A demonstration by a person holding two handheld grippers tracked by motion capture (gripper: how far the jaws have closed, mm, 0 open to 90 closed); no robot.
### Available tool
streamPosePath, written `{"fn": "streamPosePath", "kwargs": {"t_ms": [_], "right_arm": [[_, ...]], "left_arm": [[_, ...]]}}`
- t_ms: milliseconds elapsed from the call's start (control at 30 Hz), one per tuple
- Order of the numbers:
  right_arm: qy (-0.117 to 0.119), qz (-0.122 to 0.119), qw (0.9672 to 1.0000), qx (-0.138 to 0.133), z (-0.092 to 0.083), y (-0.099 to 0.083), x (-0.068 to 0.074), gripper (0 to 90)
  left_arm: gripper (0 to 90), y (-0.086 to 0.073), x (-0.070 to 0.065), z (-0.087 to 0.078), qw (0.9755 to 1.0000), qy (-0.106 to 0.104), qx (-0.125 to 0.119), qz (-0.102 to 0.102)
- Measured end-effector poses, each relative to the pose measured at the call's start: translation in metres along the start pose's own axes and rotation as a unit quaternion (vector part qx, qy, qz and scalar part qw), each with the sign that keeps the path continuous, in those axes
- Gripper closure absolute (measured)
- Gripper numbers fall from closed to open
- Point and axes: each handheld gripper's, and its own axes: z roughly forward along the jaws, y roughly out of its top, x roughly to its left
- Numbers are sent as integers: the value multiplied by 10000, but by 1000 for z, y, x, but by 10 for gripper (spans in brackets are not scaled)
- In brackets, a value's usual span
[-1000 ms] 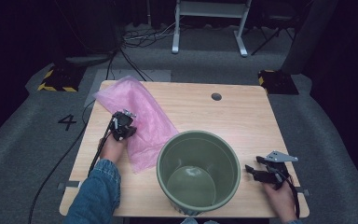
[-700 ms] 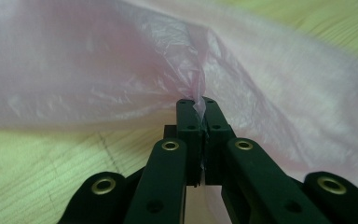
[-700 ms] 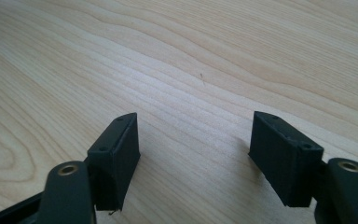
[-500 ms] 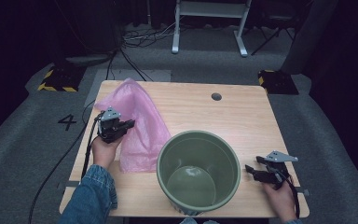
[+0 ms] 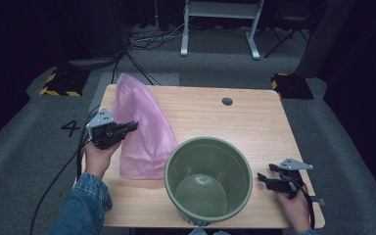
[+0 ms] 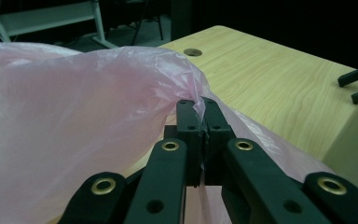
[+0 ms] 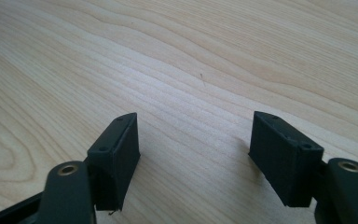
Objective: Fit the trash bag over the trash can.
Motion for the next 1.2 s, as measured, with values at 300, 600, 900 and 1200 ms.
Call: {"fn": "streamPosePath", "kwargs": {"t_ms": [300, 600, 900, 1200], "right_arm": [[1, 1, 10000, 0, 0, 0, 0, 327], [0, 1, 10000, 1, 0, 0, 0, 327], [-1, 0, 10000, 0, 0, 0, 0, 327], [-1, 0, 10000, 1, 0, 0, 0, 327]], "left_arm": [[884, 21, -2, -26, 9996, -139, -148, 202], [884, 46, -4, -47, 9988, -187, -284, 353], [884, 68, -4, -68, 9970, -449, -359, 527], [885, 76, 0, -79, 9941, -818, -484, 521]]}}
